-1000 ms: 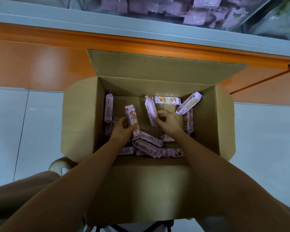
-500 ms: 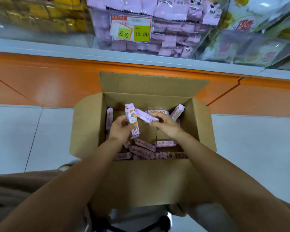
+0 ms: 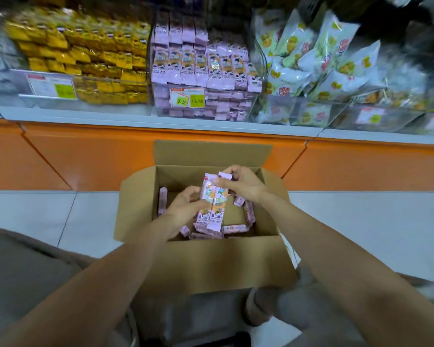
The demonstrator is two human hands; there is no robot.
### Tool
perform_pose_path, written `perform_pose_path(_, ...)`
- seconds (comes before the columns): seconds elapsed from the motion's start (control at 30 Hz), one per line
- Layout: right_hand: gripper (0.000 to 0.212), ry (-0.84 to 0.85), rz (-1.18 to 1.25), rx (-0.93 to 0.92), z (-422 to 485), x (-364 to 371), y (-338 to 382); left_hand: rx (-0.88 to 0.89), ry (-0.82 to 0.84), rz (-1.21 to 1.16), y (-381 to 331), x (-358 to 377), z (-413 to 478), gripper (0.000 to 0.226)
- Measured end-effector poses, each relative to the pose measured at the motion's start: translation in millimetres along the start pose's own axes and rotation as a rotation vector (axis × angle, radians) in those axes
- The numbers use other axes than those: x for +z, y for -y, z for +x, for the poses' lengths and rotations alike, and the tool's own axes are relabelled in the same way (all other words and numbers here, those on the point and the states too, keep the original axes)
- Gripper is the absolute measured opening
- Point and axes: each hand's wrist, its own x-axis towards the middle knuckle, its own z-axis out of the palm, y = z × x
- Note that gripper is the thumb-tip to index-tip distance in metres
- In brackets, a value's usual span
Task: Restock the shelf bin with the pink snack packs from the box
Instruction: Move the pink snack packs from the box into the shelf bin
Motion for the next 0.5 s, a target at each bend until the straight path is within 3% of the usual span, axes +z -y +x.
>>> perform_pose_path(0.23,0.043,-0.080,0.011,-0.060,-19,7,34,0.075,-0.037,-0.009,-23,-1,-22,0.039)
perform_pose_path(0.4,0.059,-0.113,-0.052,-0.224,-40,10,44,0.066,-0.210,-0.179,-49,-2,-32,0.017)
perform_pose_path(0.5,0.066,-0.114,-0.138,-0.326,-55,23,42,0.052,-0.269,-0.269,-65,1,-35,0.018)
